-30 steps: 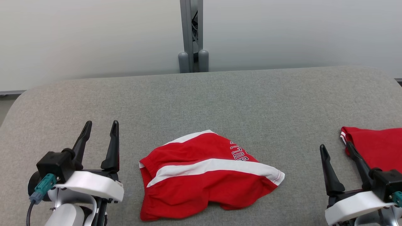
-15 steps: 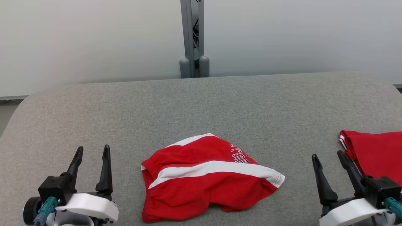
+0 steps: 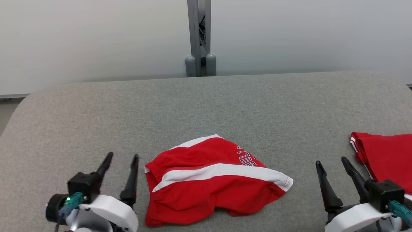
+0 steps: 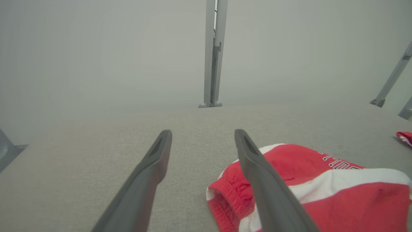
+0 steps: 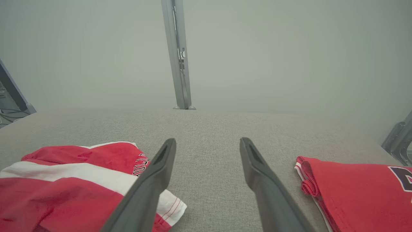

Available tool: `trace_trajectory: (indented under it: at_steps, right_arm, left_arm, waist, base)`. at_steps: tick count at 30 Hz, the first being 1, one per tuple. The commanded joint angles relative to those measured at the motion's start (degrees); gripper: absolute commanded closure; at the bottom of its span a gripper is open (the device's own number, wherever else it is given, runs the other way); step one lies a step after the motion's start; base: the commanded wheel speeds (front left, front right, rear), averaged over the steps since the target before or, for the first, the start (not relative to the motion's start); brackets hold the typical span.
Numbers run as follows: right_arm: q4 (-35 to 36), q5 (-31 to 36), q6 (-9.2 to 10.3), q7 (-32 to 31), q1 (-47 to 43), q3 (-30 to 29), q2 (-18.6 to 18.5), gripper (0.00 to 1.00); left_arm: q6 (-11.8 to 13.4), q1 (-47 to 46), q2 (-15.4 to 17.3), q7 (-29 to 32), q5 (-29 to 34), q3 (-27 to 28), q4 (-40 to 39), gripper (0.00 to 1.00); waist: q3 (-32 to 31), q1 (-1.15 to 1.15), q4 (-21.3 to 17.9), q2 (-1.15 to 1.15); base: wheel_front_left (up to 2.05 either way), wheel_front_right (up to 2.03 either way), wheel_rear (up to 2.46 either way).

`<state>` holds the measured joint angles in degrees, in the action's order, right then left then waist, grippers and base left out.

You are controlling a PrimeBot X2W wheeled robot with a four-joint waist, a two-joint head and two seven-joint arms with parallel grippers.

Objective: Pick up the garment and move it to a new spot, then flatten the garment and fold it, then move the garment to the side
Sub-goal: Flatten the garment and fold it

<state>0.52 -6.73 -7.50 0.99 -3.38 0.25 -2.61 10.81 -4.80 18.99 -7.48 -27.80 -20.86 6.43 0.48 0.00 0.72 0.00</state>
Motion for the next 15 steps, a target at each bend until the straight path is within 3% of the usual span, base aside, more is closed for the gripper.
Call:
trace_trajectory:
  at_steps: [1, 8, 15]
  right_arm:
    - [-0.27, -0.40, 0.02, -0.57, 0.03, 0.13, -0.32, 0.00]
    - [-1.67, -2.62, 0.02, -5.01, -1.04, 3.28, -1.65, 0.00]
    - [-2.70, -5.43, 0.02, -8.43, -0.28, 7.07, -5.40, 0.00]
  left_arm:
    - [-0.95, -0.55, -0.08, 1.45, -0.32, -1.08, -0.15, 0.00]
    - [-5.95, -1.14, -0.68, 11.32, -3.75, -6.46, 0.84, 0.00]
    - [-6.94, -1.28, 0.50, 18.49, -6.86, -7.14, -1.42, 0.00]
  waist:
    - [0.41, 0.00, -0.33, 0.00]
    - [2.45, 0.00, -1.15, 0.00]
    - [5.22, 0.00, -1.41, 0.00]
  base:
    - [0.00, 0.00, 0.00]
    - [0.00, 0.00, 0.00]
    - [0.00, 0.00, 0.00]
